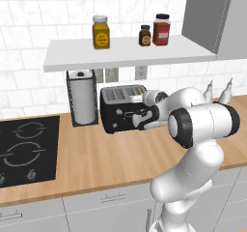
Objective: Start the toaster. Once the lever pops up, take the bread to the plate on the dining counter.
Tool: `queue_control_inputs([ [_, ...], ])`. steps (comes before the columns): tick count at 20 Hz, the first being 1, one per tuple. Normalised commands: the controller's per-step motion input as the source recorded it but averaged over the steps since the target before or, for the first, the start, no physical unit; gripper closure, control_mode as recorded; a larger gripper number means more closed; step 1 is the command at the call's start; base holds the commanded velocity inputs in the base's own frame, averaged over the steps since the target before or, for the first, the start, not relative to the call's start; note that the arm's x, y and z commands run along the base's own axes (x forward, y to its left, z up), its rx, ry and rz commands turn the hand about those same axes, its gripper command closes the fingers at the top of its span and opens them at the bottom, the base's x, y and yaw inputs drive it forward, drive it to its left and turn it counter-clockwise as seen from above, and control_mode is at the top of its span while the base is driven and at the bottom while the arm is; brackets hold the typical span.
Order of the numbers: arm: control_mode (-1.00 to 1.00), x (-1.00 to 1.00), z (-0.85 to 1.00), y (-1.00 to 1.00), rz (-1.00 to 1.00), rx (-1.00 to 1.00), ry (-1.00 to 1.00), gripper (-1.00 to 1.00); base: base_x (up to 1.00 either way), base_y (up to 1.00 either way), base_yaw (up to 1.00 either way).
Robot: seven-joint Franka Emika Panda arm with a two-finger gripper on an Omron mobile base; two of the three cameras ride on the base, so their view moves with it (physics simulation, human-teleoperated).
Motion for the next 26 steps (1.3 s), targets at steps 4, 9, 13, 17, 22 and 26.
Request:
queue_control_inputs([
  [4,-1.00,0.00,0.00,0.00,0.00,0.00,0.00,-1.00,0.00,0.00,0.00],
  [9,-1.00,0.00,0.00,0.00,0.00,0.00,0.00,-1.00,0.00,0.00,0.00],
  [13,-1.00,0.00,0.00,0.00,0.00,0.00,0.00,-1.00,0.00,0.00,0.00],
  [17,-1.00,0.00,0.00,0.00,0.00,0.00,0.00,-1.00,0.00,0.00,0.00],
  [22,-1.00,0.03,0.00,0.00,0.00,0.00,0.00,-1.00,0.00,0.00,0.00],
  [26,-1.00,0.13,0.00,0.00,0.00,0.00,0.00,-1.00,0.00,0.00,0.00],
])
